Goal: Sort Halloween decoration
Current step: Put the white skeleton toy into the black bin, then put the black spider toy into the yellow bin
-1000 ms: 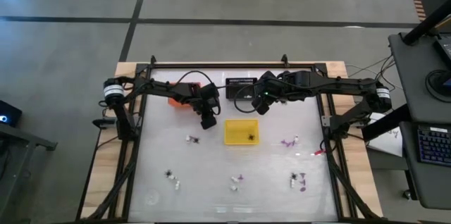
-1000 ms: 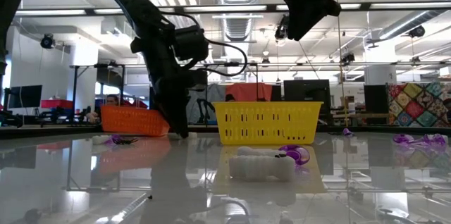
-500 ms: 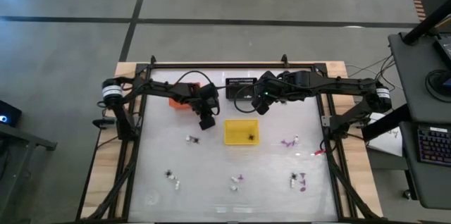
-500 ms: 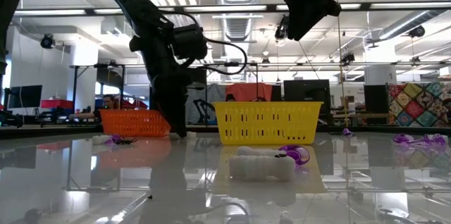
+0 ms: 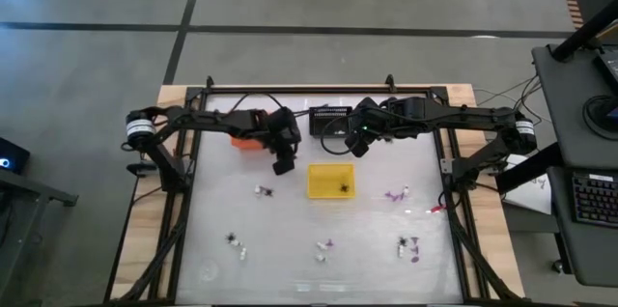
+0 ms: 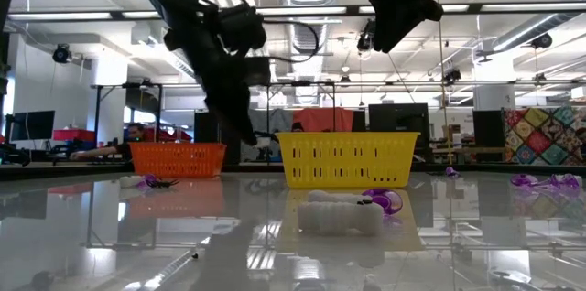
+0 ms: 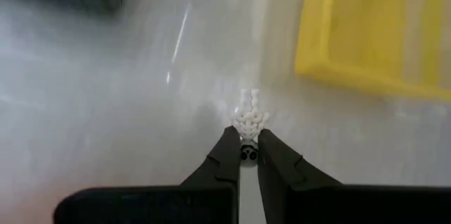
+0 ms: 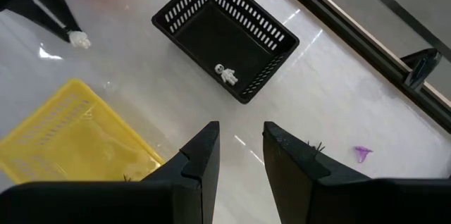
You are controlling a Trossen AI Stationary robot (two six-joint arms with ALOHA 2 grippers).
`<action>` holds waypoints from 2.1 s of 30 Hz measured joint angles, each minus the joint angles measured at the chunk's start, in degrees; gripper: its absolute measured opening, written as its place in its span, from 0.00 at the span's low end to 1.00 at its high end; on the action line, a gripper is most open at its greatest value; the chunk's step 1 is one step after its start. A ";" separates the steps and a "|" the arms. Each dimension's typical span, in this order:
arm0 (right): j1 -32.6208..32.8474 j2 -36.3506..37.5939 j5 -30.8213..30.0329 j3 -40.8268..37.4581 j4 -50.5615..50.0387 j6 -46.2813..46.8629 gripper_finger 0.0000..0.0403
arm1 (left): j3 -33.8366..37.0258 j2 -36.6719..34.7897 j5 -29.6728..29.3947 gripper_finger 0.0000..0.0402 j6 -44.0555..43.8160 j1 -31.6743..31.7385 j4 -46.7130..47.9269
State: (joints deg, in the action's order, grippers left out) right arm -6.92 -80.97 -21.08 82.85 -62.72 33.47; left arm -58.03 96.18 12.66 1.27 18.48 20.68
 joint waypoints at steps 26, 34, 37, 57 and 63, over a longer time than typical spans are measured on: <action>0.00 0.00 -0.05 -0.02 0.00 10.15 0.24 | -19.13 10.10 9.85 0.00 6.93 12.22 -0.55; 0.00 0.00 -0.04 -0.02 -0.08 12.43 0.24 | -21.85 13.31 10.03 0.04 13.17 12.76 3.20; 0.00 0.00 -0.02 -0.02 -0.20 13.15 0.24 | -21.54 14.38 10.01 0.08 13.25 13.20 3.31; -0.07 -0.07 -4.86 -0.02 -1.55 16.65 0.24 | -31.75 16.69 12.24 0.25 21.49 13.94 13.15; -2.00 -0.09 -7.55 -1.28 -8.98 24.74 0.24 | -32.16 12.28 12.24 0.25 22.83 15.27 17.62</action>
State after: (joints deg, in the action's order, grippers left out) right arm -8.91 -81.06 -28.63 81.57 -71.70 58.20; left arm -90.19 108.46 24.91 24.10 33.75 38.30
